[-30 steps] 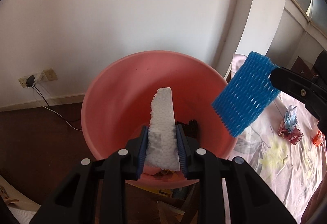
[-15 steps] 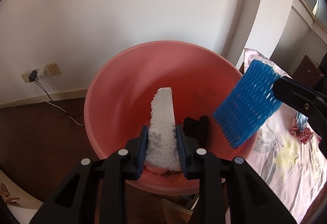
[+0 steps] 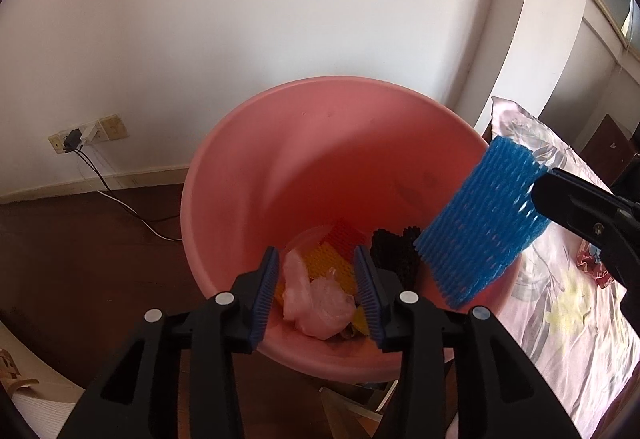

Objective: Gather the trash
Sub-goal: 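Open both grippers to drop the items into the bucket, then move both open grippers back over the table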

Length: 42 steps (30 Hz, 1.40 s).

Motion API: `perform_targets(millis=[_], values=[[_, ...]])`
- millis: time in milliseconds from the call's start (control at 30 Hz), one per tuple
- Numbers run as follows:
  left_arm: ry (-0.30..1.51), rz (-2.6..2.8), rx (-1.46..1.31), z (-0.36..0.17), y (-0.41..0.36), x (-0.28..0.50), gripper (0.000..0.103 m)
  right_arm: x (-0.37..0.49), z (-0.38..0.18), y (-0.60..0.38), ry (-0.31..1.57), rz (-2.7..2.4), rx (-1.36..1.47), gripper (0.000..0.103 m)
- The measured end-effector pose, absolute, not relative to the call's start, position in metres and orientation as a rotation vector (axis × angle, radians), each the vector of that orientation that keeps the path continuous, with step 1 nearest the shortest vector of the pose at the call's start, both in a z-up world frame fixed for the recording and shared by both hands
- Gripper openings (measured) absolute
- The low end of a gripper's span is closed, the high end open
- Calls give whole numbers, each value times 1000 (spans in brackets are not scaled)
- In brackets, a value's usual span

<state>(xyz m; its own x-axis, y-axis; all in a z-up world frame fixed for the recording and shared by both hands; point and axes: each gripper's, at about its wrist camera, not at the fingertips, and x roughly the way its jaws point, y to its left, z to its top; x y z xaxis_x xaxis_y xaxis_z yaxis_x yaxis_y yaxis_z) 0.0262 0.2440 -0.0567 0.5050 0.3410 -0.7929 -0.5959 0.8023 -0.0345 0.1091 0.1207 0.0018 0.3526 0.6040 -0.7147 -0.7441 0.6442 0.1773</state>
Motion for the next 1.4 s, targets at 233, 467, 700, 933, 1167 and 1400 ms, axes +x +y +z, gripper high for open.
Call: perform_targets(millis=[233,467,700,933,1167,1400], values=[[868,578,-323,-54,245,23,44,108,3,120,831,887,-182,21],[862,580,-321,-51,244,22,44,108,7,117,820,889,-172,23],[849,572,-314,-44,240,19,44,103,14,108,801,877,-176,23],[832,555,-295,-34,231,18,44,99,20,96,785,862,-173,23],[813,518,-272,-24,216,17,44,100,23,72,795,829,-145,23],[790,459,-247,-15,194,21,44,98,16,43,837,777,-126,23]])
